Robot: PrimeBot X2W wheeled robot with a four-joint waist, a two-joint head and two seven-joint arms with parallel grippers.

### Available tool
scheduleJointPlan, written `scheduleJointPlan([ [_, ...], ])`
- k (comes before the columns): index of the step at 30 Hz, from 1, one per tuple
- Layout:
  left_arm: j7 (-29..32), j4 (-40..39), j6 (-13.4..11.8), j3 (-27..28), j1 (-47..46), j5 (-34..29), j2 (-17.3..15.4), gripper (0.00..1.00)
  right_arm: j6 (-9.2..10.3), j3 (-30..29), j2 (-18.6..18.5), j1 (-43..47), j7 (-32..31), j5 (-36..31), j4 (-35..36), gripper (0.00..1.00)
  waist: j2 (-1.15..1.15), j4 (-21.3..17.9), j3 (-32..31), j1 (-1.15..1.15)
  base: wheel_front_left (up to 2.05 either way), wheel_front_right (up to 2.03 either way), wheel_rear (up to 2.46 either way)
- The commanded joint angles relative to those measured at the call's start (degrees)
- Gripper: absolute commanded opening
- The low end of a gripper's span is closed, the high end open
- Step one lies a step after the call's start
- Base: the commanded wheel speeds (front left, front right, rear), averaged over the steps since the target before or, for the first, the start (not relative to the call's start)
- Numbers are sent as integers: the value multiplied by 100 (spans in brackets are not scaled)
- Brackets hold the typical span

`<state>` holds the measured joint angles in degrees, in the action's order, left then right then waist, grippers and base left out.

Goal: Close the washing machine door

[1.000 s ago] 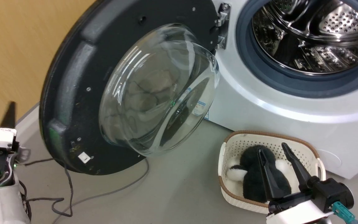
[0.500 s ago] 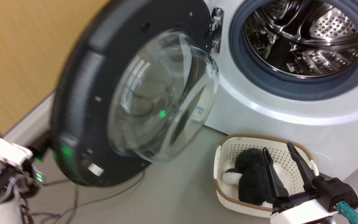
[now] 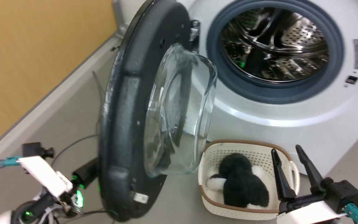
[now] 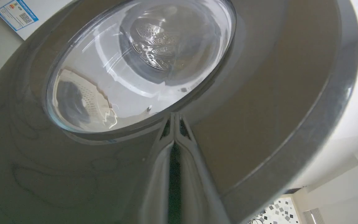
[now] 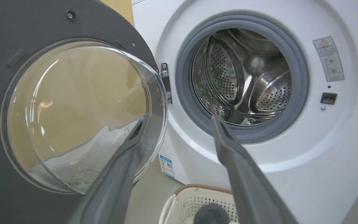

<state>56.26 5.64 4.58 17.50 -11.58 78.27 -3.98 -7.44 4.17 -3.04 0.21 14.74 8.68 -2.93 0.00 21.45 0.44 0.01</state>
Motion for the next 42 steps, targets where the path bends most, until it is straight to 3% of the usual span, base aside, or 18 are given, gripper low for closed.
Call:
scheduleJointPlan([
  [1, 37, -96, -37, -102, 117, 89, 52, 0, -5, -33, 15, 55, 26, 28, 32, 100, 0, -130, -4, -1, 0, 0, 0],
  [7, -145, -568, -123, -891, 591, 597, 106, 0, -5, -121, 15, 35, 26, 24, 67, 100, 0, -581, 95, -1, 0, 0, 0],
  [17, -1460, -348, 9, -2179, 855, 1073, 109, 0, -5, -52, 16, -76, 26, 27, 99, 100, 0, -1696, 390, -1, 0, 0, 0],
  [30, -3253, 389, 248, -2802, -122, 1300, 110, 0, -5, -93, 16, -215, 26, 58, 138, 100, 0, -3183, 848, -1, 0, 0, 0],
  [42, -4891, 1434, 274, -2837, -1718, 1623, 110, 0, -5, 32, 16, -300, 26, 209, 168, 100, 0, -4061, 1143, -1, 0, 0, 0],
])
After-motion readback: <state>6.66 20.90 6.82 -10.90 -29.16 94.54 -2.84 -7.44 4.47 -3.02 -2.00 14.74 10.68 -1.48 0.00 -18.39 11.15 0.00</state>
